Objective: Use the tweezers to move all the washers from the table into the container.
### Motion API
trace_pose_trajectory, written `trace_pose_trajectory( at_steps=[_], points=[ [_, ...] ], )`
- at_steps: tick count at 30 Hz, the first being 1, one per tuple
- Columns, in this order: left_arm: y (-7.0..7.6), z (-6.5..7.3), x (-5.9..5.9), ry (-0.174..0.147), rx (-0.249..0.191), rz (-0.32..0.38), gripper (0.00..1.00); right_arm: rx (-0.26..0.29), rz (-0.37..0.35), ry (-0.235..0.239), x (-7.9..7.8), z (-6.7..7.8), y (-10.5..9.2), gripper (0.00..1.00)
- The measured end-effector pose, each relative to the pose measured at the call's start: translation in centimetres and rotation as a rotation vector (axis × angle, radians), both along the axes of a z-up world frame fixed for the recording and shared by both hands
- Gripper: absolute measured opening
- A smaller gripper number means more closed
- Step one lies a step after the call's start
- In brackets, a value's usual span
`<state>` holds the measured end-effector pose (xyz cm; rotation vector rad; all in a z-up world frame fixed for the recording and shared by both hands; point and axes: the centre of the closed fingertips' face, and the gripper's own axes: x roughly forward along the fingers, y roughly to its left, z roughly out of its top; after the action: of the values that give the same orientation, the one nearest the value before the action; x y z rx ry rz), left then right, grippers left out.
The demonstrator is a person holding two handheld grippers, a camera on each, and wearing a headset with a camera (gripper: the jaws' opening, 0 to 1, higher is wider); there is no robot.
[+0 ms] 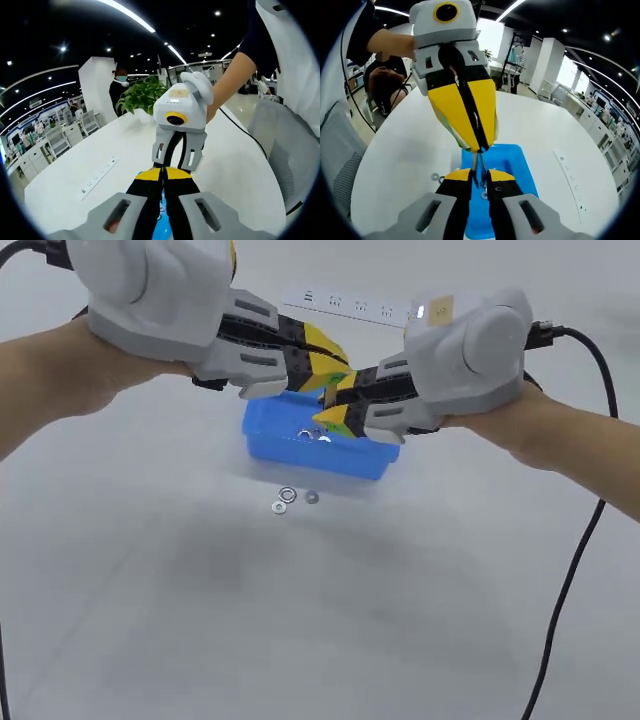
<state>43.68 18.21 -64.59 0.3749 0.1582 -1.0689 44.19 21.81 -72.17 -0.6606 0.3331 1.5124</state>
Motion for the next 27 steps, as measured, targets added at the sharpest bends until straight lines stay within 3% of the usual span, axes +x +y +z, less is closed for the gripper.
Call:
trace_pose_trajectory(
  at_steps=[5,12,21,27],
  points=[
    [0.3,-0.1,-0.1,-0.001,0.016,0.007,0.04,0.009,-0.027,0.035,-0.2,0.2,0.0,0.17],
    [1.1,0.6,-0.1,-0.018,0.006,0.034,0.04,0.005,-0.058,0.056,-0.4,0.2,-0.4,0.22],
    [1.6,1.3,-0.6,-0.027,0.003,0.046,0.04,0.026,-0.088,0.055,-1.2,0.7,-1.4,0.29],
    [1.9,2.2,-1.5,-0.037,-0.006,0.038,0.04,0.038,-0.118,0.049,-1.5,1.3,-2.8,0.38]
  ],
)
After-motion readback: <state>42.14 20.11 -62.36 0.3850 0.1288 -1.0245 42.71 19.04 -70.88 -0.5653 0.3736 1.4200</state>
